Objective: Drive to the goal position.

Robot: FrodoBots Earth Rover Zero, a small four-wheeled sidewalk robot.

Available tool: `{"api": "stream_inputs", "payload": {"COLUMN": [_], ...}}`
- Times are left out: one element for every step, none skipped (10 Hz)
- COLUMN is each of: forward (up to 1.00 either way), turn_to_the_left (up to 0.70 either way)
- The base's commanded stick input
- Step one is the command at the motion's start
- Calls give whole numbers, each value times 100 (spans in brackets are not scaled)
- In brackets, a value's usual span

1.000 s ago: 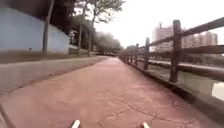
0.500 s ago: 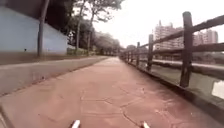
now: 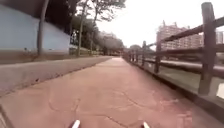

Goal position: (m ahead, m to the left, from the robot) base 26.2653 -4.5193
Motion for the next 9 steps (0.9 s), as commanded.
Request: {"api": "stream_inputs", "payload": {"forward": [70, 70, 70, 70, 70, 70, 70, 70, 70], "turn_to_the_left": [0, 0, 0, 0, 0, 0, 0, 0, 0]}}
